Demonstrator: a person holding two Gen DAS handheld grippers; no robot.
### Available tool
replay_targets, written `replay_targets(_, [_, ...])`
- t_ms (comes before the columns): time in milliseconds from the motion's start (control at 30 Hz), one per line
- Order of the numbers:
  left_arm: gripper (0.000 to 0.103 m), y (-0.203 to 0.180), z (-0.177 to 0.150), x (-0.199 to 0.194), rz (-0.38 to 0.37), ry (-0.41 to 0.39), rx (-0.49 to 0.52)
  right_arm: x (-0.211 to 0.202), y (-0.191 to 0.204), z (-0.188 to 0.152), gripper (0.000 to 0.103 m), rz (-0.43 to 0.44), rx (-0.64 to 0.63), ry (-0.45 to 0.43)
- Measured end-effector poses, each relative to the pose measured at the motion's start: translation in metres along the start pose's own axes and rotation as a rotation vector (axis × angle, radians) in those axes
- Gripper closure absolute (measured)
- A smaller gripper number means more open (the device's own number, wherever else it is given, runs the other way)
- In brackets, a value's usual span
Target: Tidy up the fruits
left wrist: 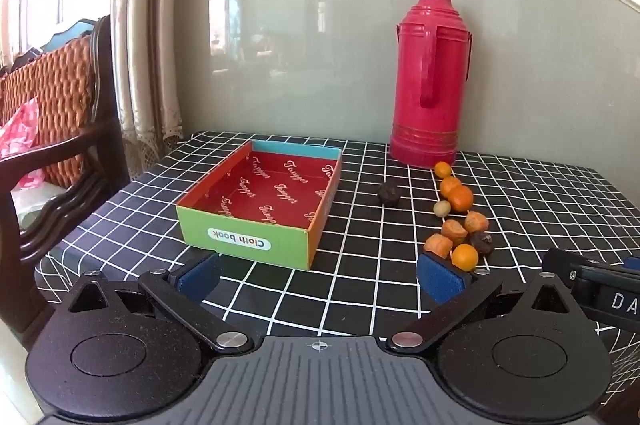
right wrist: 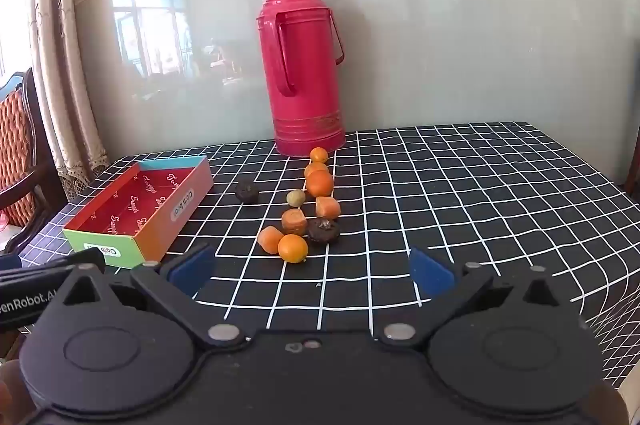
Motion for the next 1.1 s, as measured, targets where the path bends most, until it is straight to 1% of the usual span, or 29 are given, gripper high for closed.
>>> replay_targets(400, [0.0, 0.0003, -0.0015, 0.0008, -0.003, 0.002, -0.001, 0.0018, 0.0023, -0.0057, 0.005, -0.001, 0.002, 0.004])
replay_targets(1100, [0.0, -0.0008, -0.001, 0.0002, -0.004, -0.004, 0.004, 0.0024, 0.0006, -0.0051, 0.005, 0.003, 0.002, 0.016])
Point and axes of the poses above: each gripper's, at about its wrist camera, not at the fingertips, and x roughly the way its jaws point, y to its left, z to its top, the point moved 6 cm from there along x, roughly the way its jaws point, and after that the axes turned 7 degrees about z, right-handed, at the moved point
